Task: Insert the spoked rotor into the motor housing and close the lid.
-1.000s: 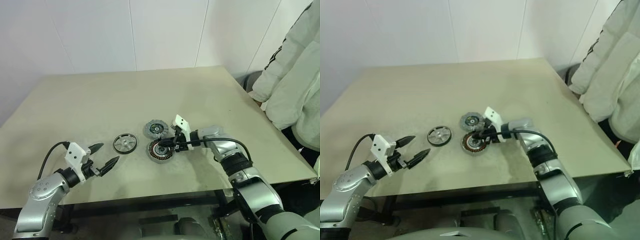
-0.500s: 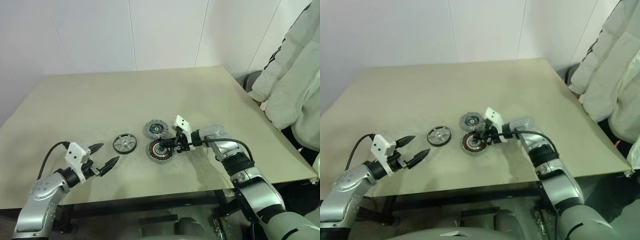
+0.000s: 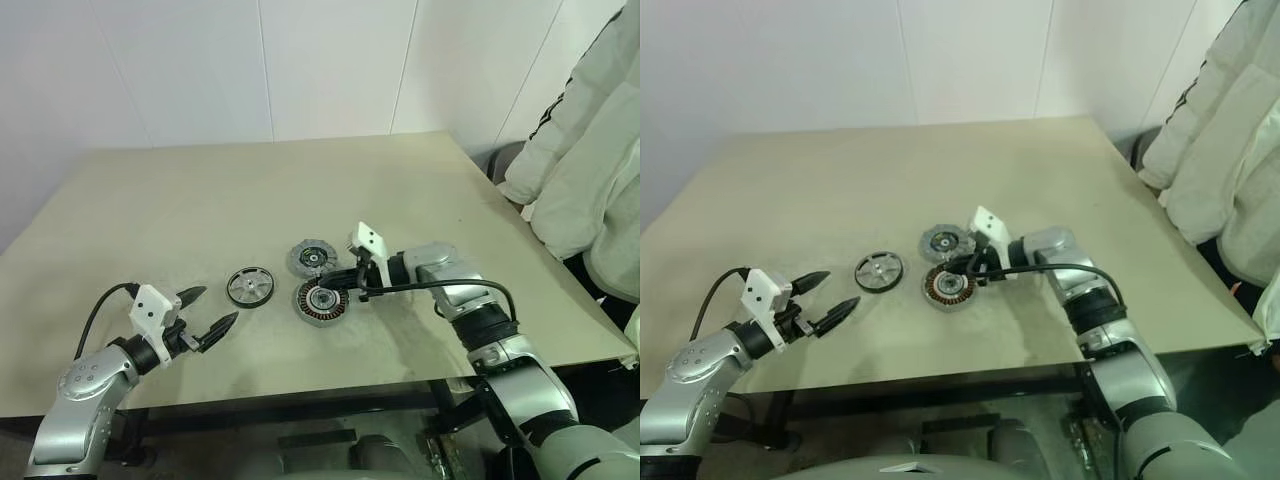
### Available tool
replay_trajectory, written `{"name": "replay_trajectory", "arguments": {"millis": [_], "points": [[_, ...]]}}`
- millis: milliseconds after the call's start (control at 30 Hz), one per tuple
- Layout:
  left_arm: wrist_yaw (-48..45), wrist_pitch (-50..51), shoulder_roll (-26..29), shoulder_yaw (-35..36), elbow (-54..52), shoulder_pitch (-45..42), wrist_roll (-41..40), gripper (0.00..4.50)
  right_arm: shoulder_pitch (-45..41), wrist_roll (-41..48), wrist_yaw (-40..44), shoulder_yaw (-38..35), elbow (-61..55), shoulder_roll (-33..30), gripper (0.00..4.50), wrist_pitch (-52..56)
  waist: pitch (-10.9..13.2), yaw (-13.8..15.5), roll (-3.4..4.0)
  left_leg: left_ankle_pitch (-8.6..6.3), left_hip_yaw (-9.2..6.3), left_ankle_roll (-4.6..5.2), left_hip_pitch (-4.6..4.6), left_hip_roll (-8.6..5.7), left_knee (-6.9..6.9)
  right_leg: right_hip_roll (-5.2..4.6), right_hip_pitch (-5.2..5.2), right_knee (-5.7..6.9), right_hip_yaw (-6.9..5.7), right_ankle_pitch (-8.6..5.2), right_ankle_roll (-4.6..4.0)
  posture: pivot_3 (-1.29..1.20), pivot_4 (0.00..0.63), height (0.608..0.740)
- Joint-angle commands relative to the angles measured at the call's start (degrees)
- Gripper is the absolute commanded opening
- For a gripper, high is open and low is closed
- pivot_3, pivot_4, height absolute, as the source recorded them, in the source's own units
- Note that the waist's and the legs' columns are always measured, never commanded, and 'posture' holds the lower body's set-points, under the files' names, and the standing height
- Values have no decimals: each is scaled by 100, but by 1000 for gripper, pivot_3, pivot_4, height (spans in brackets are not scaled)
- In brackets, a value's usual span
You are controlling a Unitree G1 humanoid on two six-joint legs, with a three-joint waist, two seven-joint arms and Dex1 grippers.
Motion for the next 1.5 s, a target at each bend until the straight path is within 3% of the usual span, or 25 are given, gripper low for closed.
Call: {"name": "replay_trajectory", "arguments": {"millis": [33, 233, 533, 767, 900, 1500], "points": [[184, 98, -30, 142, -196, -60, -75, 4500, -116, 191, 177, -240, -414, -302, 48, 26, 0, -4, 0, 0, 0, 0, 0, 0, 0, 0, 0, 0, 0, 0, 0, 0, 0, 740], [958, 1169, -466, 477, -351, -195, -852, 4500, -2, 310, 281, -415, -637, -773, 48, 151, 0, -4, -1, 0, 0, 1, 0, 1, 0, 0, 0, -1, 0, 0, 0, 0, 0, 740], [2307, 3849, -1218, 1283, -310, -514, -3843, 4500, 325, 642, 677, -605, -1239, -1518, 48, 319, 0, 2, -6, -2, -3, 4, -1, 4, 4, -3, 4, -2, 0, 0, 3, 0, 0, 740], [3692, 4873, -1354, 1572, 273, -713, -5783, 4500, 560, 901, 1064, -686, -1541, -1893, 48, 198, 0, 7, -8, -2, -6, 4, 3, 4, 7, -1, 8, -1, -2, 0, 2, 0, 0, 740], [4528, 4810, -1524, 1599, 640, -808, -6747, 4500, 601, 946, 1137, -690, -1527, -2002, 48, 154, -1, 12, -10, -2, -6, 3, 3, 2, 8, -3, 10, -3, -1, 0, 2, 0, 0, 740], [5237, 4294, -1805, 1148, 1198, -1198, -7531, 4500, 766, 1005, 1210, -617, -1635, -2103, 48, 198, -1, 143, -10, -1, -1, 1, 3, -6, 11, 0, 12, -8, 0, -1, -1, 0, 0, 740]]}}
